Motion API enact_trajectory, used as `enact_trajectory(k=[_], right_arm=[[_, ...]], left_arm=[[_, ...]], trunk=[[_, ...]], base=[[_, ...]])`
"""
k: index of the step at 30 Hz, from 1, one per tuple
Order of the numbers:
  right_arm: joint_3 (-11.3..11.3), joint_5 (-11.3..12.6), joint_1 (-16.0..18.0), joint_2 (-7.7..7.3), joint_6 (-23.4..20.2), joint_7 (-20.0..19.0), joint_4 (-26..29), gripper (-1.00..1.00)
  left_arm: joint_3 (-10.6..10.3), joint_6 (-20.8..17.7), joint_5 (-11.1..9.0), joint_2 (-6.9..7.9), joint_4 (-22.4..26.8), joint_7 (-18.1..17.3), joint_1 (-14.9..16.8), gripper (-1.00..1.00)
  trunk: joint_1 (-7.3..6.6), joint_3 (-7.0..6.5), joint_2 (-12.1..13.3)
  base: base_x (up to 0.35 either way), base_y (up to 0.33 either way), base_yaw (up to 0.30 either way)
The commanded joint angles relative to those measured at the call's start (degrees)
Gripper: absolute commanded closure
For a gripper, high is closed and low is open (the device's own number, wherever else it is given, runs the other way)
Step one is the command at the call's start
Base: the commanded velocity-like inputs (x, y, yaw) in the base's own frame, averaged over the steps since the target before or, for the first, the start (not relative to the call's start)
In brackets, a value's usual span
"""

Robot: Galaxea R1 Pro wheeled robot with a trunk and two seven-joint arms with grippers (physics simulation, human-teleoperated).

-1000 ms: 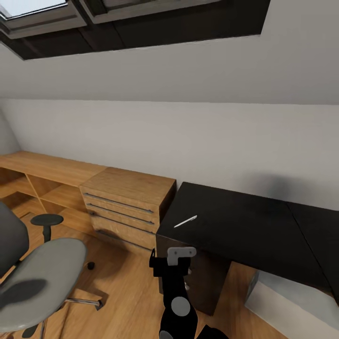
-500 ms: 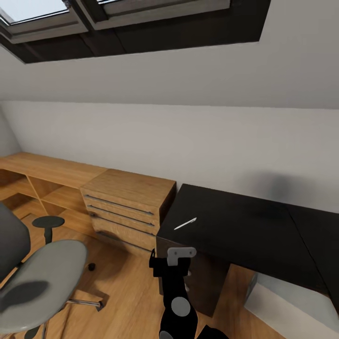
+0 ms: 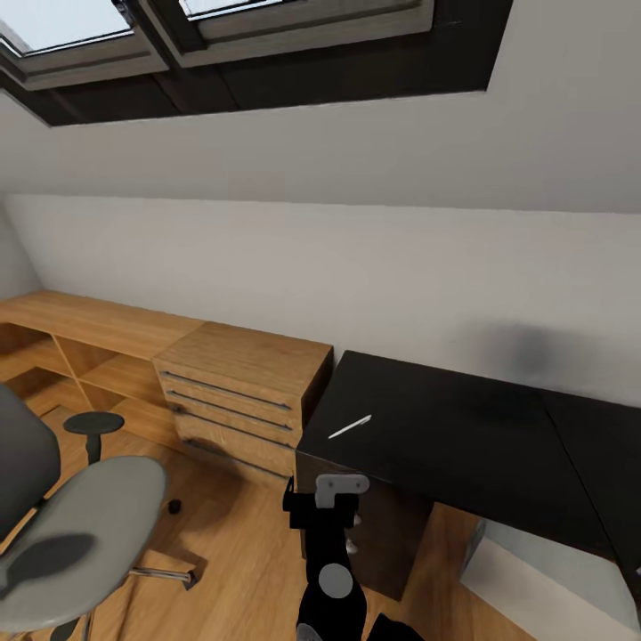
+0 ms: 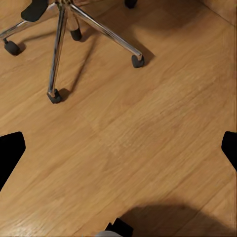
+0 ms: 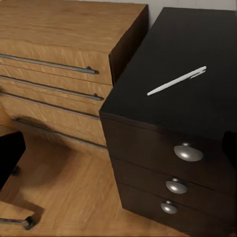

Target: In the bedroom, organize the workspace by keeping the computer under the desk, ensuring the monitor is on the desk, placing the keyboard on the desk next to the monitor, placing the mouse on the desk next to the keyboard, moving the folder from the swivel chair onto the desk next to the mouse, stacking the notebook on top of the folder with the pen on top of the notebook, and positioning the swivel chair next to the desk.

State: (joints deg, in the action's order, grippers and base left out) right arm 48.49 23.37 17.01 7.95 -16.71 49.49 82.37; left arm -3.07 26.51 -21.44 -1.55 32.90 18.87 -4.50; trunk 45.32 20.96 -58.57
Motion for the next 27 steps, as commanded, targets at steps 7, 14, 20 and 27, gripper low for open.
enact_trajectory(k=[7,14,20,27], right_arm=[[-5.8,-0.3,1.9,2.05,-0.3,0.2,-4.1,-1.0],[-8.3,0.1,19.0,2.05,-0.3,-0.3,-18.3,-1.0],[-13.5,0.3,33.9,2.05,8.4,-12.8,-43.9,-1.0],[-23.5,5.5,35.6,2.05,19.3,-18.7,-59.1,-1.0]], left_arm=[[-1.4,1.0,-0.2,-0.06,5.5,0.5,-0.1,-1.0],[-8.3,-8.8,1.1,-0.21,19.3,3.6,-0.1,-1.0],[-16.3,-32.7,1.1,-0.5,41.9,10.3,-0.1,-1.0],[-17.4,-45.2,1.1,-6.01,53.9,11.4,0.0,-1.0]], trunk=[[-1.54,-1.21,2.8],[-3.07,-2.46,5.6],[-4.39,-3.54,8.0],[-5.93,-4.8,10.8]], base=[[0.0,0.0,0.0],[0.0,0.0,0.0],[0.0,0.0,0.0],[0.0,0.0,0.0]])
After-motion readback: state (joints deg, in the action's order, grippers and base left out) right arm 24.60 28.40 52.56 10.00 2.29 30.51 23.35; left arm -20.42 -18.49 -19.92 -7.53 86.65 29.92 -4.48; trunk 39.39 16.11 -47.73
